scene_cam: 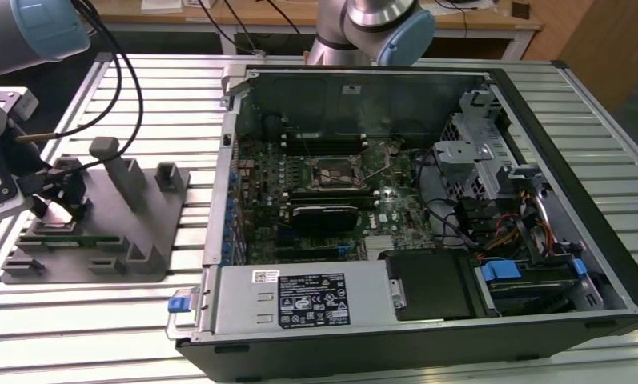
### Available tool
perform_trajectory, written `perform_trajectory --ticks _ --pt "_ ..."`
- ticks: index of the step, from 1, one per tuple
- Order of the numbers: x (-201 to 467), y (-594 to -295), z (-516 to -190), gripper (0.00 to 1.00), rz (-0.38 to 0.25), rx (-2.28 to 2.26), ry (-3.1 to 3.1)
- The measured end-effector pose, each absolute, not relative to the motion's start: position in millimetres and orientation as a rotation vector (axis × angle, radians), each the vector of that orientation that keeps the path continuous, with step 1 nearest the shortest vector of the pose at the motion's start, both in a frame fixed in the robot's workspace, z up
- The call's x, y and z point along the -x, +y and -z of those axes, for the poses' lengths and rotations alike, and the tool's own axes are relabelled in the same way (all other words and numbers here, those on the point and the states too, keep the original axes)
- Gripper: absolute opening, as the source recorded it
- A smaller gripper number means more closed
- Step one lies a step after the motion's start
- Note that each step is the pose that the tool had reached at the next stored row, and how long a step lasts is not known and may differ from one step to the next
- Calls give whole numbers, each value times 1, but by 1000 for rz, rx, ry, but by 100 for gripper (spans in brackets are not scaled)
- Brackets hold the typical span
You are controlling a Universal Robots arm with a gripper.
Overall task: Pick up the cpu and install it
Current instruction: 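Pick up the cpu and move it towards the insertion slot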
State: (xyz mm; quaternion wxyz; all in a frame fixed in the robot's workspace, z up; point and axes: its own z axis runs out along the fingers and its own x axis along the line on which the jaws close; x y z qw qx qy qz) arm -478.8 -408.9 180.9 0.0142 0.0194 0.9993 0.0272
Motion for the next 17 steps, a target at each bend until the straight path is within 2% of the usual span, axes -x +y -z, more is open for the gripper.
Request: perform_trajectory --ticks 17 --pt "479 -409 -197 55 -85 -60 3111"
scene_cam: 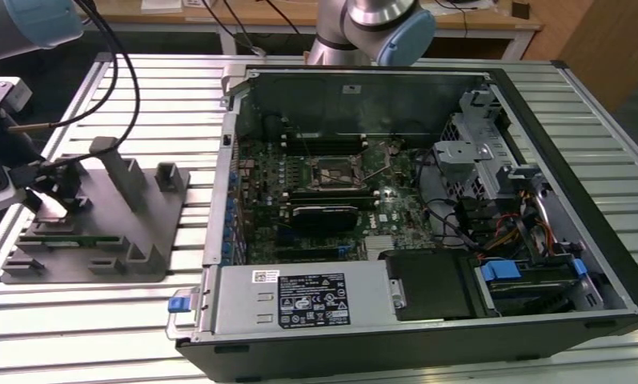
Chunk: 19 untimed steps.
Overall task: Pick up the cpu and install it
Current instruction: 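Pick up the cpu and move it towards the insertion slot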
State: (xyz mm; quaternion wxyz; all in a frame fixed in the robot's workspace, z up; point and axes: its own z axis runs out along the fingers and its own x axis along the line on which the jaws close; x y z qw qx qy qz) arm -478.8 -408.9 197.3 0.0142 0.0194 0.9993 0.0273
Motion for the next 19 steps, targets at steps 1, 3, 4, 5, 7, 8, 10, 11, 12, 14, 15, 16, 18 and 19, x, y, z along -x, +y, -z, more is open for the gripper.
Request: perform_trajectory --ticks 1,3,4,5,7,8,10,11,12,14,15,16,18,19 --pt "479 -409 -199 55 -85 -60 3112" --pt "479 -409 -202 55 -85 -60 3111" --pt "479 -409 -204 55 -85 -60 3112" --pt "479 -409 -205 55 -85 -60 3112" --pt "479 -409 -208 55 -85 -60 3112" --pt "479 -409 -210 55 -85 -60 3111" --pt "479 -409 -213 55 -85 -60 3112" --pt "479 -409 -215 55 -85 -60 3112" --pt "479 -409 -216 55 -85 -60 3111" --pt "479 -409 -219 55 -85 -60 3111" --pt "479 -409 -221 55 -85 -60 3111" --pt "479 -409 -223 55 -85 -60 3111" --pt "479 -409 -226 55 -85 -60 3111" --pt "479 -409 -228 55 -85 -60 3111"
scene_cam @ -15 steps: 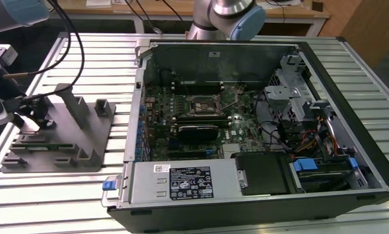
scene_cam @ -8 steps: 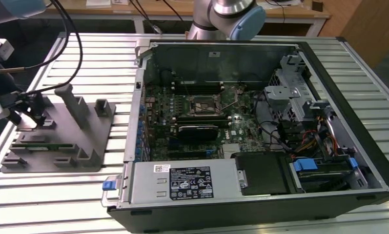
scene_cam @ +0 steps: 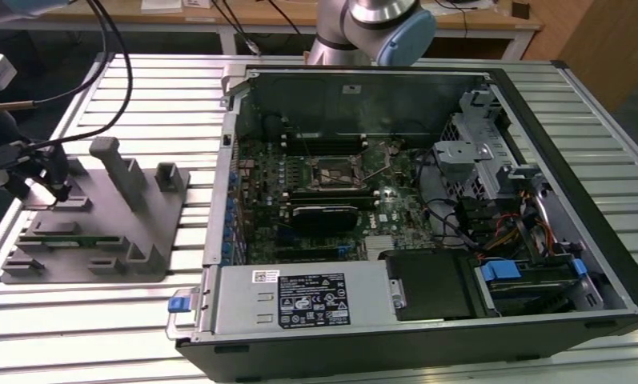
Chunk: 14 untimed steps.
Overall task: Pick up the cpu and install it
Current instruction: 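Pick up the cpu and move it towards the insertion slot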
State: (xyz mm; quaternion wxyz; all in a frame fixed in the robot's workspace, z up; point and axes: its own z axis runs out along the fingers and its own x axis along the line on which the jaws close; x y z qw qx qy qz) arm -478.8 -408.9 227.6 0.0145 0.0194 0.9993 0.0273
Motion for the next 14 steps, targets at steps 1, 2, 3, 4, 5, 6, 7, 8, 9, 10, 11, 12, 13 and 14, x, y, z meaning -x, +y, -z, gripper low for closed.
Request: perform_trajectory --ticks 1,2,3,4,5,6,7,8,9,10,11,12,13,14 --pt "479 -409 -229 55 -85 -60 3111" --pt "479 -409 -231 55 -85 -60 3111" --pt "479 -409 -233 55 -85 -60 3111" --pt "479 -409 -235 55 -85 -60 3111" --pt "479 -409 -236 55 -85 -60 3111" --pt "479 -409 -238 55 -85 -60 3111" --pt "479 -409 -240 55 -85 -60 3111" --pt "479 -409 -242 55 -85 -60 3110" --pt "479 -409 -244 55 -85 -60 3111" --pt "479 -409 -246 55 -85 -60 3110" --pt "479 -409 -248 55 -85 -60 3110" --pt "479 -409 -250 55 -85 -60 3110" --pt "479 -409 -251 55 -85 -60 3110" --pt "479 -409 -253 55 -85 -60 3110"
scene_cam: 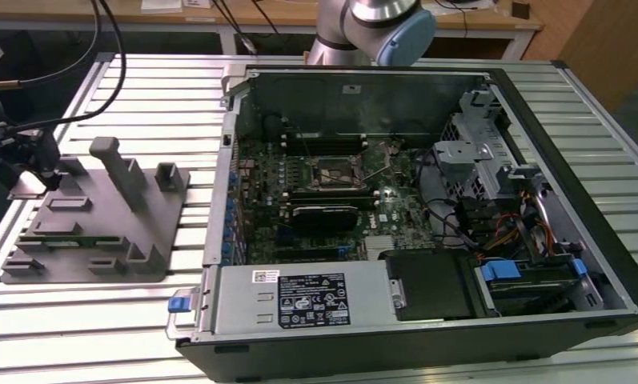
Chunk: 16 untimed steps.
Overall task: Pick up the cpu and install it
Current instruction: 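Pick up the cpu and move it towards the insertion slot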
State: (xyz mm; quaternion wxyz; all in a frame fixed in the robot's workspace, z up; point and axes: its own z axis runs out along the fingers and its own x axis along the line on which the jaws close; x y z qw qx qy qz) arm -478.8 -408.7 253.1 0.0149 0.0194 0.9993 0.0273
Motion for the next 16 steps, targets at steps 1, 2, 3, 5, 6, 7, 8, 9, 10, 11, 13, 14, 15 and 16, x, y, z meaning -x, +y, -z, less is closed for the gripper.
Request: perform_trajectory --ticks 1,2,3,5,6,7,8,9,10,11,13,14,15,16 --pt "479 -409 -255 55 -85 -60 3110" --pt "479 -409 -257 55 -85 -60 3110" --pt "479 -409 -259 55 -85 -60 3110" --pt "479 -408 -262 55 -85 -60 3110" --pt "479 -408 -264 55 -85 -60 3109" --pt "479 -408 -266 55 -85 -60 3109" --pt "479 -408 -268 55 -85 -60 3109" --pt "479 -408 -269 55 -85 -60 3109" --pt "479 -408 -271 55 -85 -60 3109" --pt "479 -408 -273 55 -85 -60 3109" --pt "479 -408 -276 55 -85 -60 3109" --pt "479 -408 -278 55 -85 -60 3109" --pt "479 -408 -279 55 -85 -60 3109" --pt "479 -408 -280 55 -85 -60 3109"
